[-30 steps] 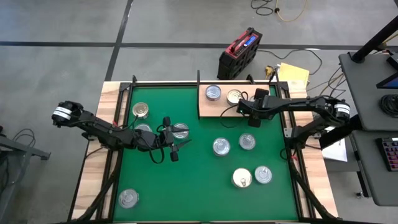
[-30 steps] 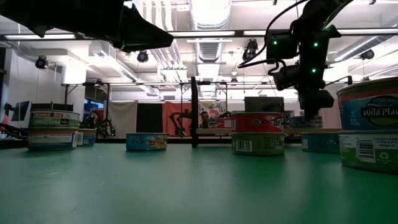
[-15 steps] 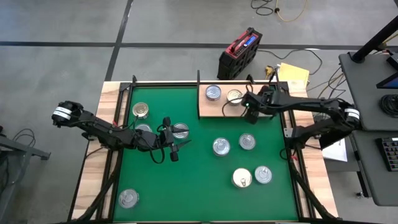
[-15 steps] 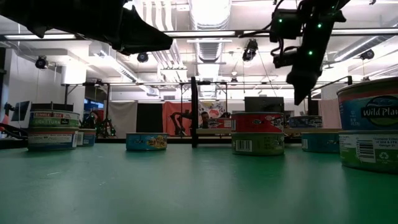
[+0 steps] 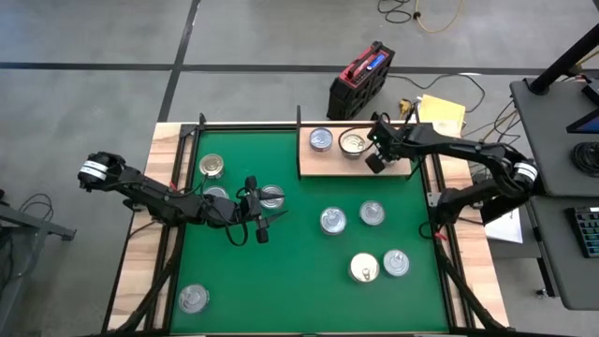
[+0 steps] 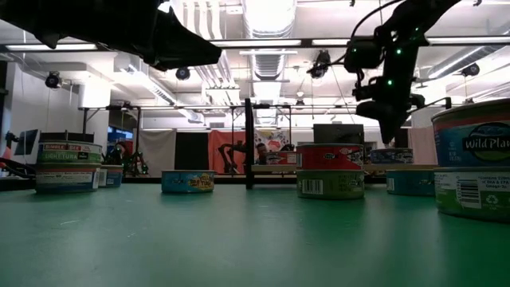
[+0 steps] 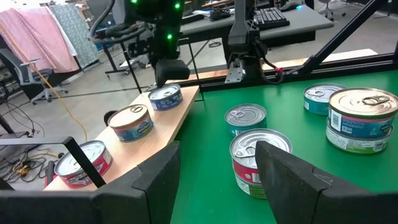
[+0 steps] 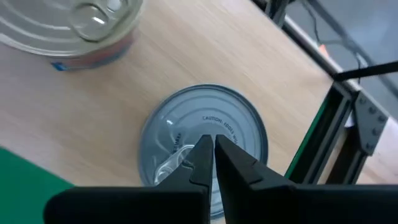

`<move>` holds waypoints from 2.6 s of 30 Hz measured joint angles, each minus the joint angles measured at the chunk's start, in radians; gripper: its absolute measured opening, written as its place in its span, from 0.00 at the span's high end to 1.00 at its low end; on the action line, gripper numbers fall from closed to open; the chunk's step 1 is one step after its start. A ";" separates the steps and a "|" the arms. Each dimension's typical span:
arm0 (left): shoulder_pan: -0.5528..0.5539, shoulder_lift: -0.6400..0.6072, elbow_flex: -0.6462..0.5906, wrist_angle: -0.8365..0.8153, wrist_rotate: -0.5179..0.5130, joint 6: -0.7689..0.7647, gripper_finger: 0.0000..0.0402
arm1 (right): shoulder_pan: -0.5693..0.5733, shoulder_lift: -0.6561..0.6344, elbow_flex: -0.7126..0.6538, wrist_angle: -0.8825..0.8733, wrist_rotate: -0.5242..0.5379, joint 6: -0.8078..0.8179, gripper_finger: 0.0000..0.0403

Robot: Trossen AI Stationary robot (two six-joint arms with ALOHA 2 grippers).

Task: Stack canned seafood by type on shelf
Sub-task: Put the blue tuna can on the shelf, then adjust the blue tuna can on the table

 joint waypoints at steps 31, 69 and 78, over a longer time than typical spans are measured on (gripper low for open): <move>0.000 0.000 0.000 -0.005 0.001 0.000 0.52 | -0.044 0.148 -0.001 0.187 0.116 -0.112 0.98; -0.242 0.378 0.258 0.164 0.103 -0.386 0.57 | 0.882 -0.154 -0.055 0.343 0.406 0.073 0.98; -0.248 0.391 0.283 0.162 0.102 -0.424 0.57 | 0.936 -0.123 -0.066 0.340 0.473 0.097 0.98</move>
